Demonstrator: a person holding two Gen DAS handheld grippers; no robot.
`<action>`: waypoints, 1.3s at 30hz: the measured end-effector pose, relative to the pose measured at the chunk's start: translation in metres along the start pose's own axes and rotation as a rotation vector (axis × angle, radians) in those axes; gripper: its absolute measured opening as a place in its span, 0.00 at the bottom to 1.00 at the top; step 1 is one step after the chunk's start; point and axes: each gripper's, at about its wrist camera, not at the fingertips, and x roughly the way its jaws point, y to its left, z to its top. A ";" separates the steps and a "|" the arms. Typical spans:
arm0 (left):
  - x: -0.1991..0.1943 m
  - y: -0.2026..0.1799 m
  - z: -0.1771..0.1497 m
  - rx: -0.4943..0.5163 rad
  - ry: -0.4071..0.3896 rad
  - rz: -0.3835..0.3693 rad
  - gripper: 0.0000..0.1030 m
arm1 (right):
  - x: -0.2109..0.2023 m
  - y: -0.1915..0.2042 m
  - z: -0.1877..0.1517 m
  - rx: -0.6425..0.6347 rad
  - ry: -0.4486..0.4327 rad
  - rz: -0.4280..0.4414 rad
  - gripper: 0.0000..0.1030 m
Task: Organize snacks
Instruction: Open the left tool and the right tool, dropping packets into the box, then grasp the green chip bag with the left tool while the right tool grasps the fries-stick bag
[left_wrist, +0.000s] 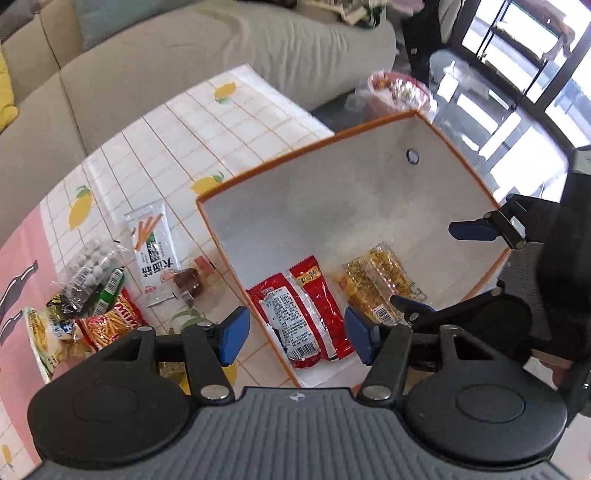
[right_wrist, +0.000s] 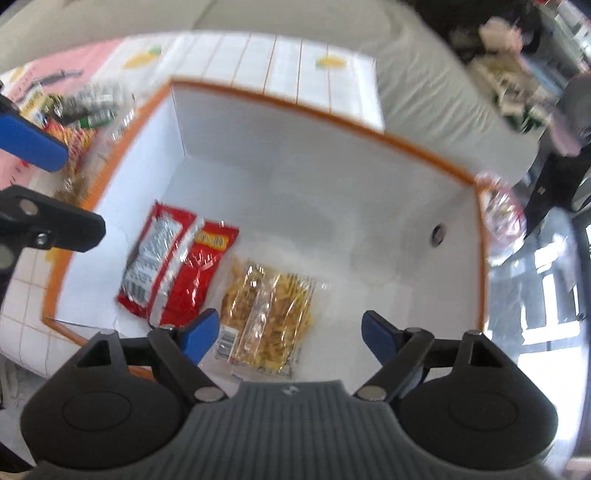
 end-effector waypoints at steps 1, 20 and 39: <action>-0.004 0.002 -0.003 -0.001 -0.017 0.001 0.68 | -0.007 0.002 -0.001 0.004 -0.025 -0.005 0.80; -0.095 0.064 -0.124 -0.163 -0.443 0.214 0.69 | -0.104 0.096 -0.038 0.282 -0.457 0.101 0.80; -0.060 0.142 -0.251 -0.422 -0.461 0.339 0.72 | -0.065 0.210 -0.038 0.179 -0.419 0.153 0.81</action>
